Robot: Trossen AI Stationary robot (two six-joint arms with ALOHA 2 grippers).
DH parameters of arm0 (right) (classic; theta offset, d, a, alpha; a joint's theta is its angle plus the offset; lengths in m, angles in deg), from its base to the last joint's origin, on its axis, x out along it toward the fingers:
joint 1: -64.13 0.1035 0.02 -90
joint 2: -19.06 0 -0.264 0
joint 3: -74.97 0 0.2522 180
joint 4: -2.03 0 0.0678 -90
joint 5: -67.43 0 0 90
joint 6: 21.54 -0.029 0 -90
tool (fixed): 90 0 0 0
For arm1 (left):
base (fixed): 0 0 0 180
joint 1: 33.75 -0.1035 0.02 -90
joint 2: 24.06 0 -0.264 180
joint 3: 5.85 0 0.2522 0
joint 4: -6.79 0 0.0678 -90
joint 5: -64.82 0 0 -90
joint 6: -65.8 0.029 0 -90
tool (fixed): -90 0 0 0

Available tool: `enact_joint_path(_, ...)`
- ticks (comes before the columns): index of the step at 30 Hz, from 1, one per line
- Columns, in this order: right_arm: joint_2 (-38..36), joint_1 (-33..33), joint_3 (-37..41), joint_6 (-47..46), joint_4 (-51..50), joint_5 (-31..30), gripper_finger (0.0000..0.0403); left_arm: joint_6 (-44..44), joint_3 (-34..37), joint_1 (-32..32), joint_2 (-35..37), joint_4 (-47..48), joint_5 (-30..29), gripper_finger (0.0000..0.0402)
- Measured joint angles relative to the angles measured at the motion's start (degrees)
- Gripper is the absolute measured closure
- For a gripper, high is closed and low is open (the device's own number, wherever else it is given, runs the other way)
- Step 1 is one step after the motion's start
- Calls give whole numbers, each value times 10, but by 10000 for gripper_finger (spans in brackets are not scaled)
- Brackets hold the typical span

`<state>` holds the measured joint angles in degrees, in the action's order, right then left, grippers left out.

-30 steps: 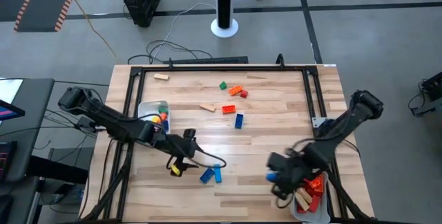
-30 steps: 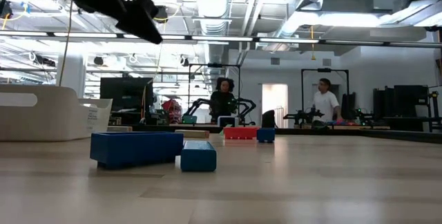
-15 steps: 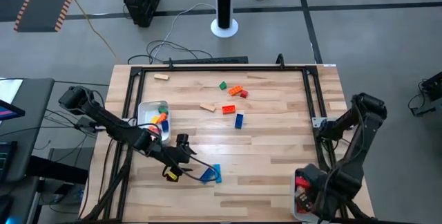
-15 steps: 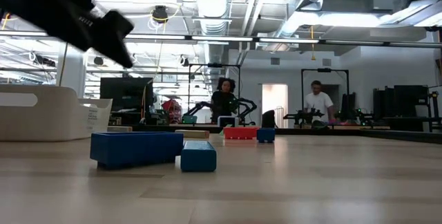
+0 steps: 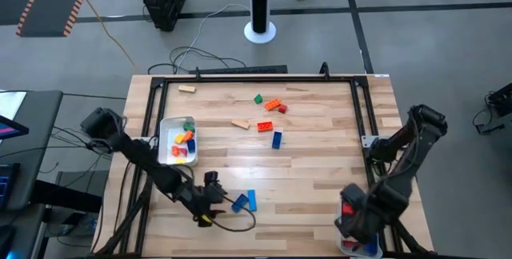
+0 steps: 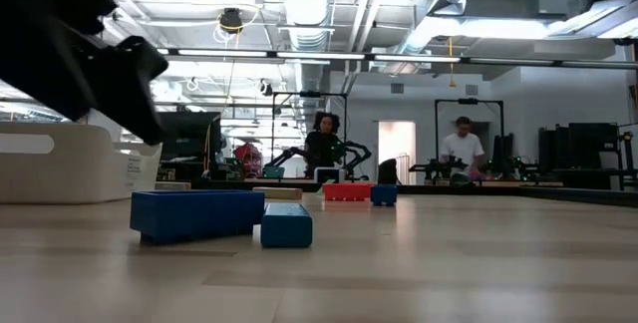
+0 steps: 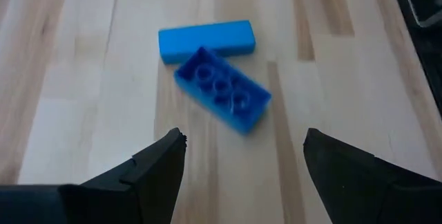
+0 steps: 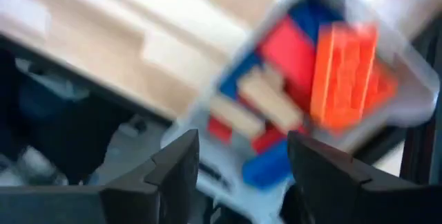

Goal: Sort blocks by size
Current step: Put the blue large game piece into the gray bin

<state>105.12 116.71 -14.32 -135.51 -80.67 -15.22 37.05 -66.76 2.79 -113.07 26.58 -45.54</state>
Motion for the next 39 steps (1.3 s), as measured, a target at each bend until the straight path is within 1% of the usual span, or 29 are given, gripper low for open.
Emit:
enact_joint_path(3, 5, -51, 0, 68, -17, -32, 156, -3, -35, 0, -45, 2, -27, 121)
enact_joint_path(8, 39, -131, 0, 210, -45, -119, 158, -16, -96, 0, -115, 17, -65, 122)
enact_joint_path(13, 77, -190, 0, 326, -18, -204, 158, -52, -158, -13, -170, 74, -66, 122)
enact_joint_path(17, 100, -216, 0, 407, 43, -241, 158, -63, -186, -25, -210, 98, -45, 122)
enact_joint_path(20, 109, -223, 0, 451, 91, -253, 158, -74, -192, -35, -223, 125, -33, 122)
enact_joint_path(23, 107, -222, 0, 471, 123, -257, 158, -77, -193, -39, -223, 149, -27, 122)
enact_joint_path(26, 103, -220, 0, 479, 138, -268, 158, -47, -192, -40, -221, 155, -39, 126)
enact_joint_path(28, 101, -219, 0, 481, 138, -269, 158, -28, -192, -40, -221, 157, -41, 138)
enact_joint_path(30, 102, -219, 0, 481, 136, -269, 158, -10, -192, -40, -221, 161, -45, 159)
enact_joint_path(37, 106, -216, 0, 500, 140, -270, 158, 73, -186, -35, -211, 174, -64, 269)
enact_joint_path(39, 106, -211, 0, 513, 140, -272, 158, 85, -175, -35, -198, 179, -67, 272)
